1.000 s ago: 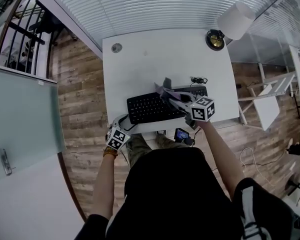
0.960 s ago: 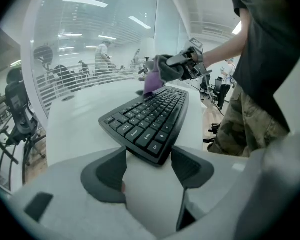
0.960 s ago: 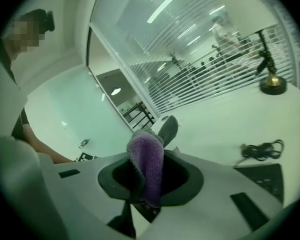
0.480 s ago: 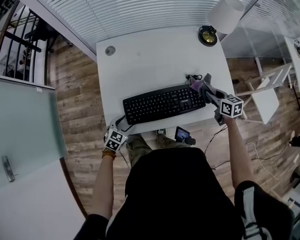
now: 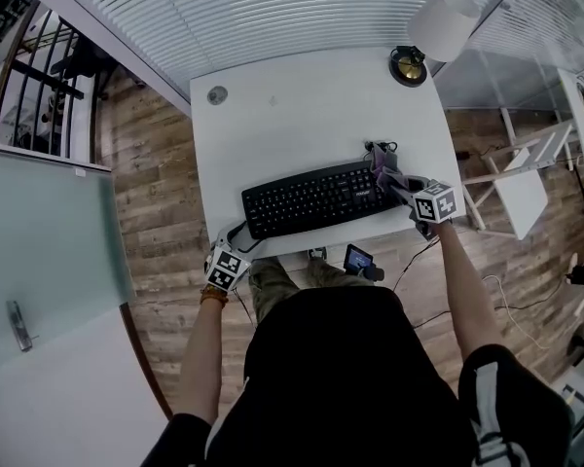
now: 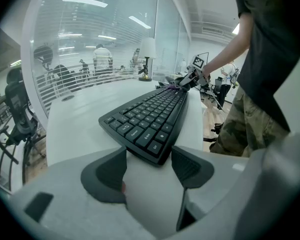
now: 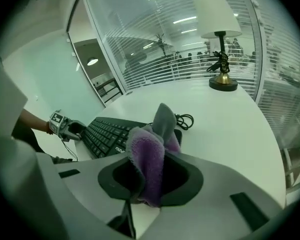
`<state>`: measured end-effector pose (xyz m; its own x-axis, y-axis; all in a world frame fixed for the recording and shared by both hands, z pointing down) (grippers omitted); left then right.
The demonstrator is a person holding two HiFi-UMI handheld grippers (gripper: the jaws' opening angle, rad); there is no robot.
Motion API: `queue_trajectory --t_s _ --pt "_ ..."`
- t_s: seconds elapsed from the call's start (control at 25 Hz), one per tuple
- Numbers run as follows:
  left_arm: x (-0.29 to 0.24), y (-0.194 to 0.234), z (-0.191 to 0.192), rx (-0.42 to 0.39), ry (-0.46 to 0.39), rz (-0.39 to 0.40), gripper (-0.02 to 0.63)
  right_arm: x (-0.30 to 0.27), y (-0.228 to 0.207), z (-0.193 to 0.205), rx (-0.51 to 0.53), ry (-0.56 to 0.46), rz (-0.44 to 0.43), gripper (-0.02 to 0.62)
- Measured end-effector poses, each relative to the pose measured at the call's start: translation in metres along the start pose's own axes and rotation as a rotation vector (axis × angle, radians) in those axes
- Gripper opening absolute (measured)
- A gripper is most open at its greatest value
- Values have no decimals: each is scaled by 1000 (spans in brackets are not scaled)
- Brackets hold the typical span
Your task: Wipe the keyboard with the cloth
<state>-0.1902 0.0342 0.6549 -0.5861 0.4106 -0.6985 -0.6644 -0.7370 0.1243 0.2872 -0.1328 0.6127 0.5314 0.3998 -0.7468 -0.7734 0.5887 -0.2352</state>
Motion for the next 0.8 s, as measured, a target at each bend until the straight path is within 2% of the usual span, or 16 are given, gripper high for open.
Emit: queue_trajectory --t_s 0.12,0.28,0.36,0.52,0.8 --pt "1 -1 0 5 1 2 281 -3 3 0 6 14 -23 91" --pt "0 -1 1 2 -1 -3 281 -8 12 1 81 39 -20 89" --pt "-1 -1 1 1 -2 -5 281 -9 14 1 87 44 -24 89" --pt "-1 -2 1 -1 0 -6 282 -12 18 1 76 57 -70 89" --pt "0 -1 0 0 0 -5 282 -21 36 -4 157 110 -128 87"
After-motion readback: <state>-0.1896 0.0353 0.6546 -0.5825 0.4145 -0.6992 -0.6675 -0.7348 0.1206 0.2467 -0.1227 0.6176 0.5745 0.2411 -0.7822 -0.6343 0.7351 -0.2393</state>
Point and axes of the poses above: the fingertips, and each gripper's own axes: x backward along the fingers, y to its left, z out of its underside, the point moved 10 cm from there along x, backward along the fingers, and after that the axes turned 5 degrees about z, right-handed, at the moved point
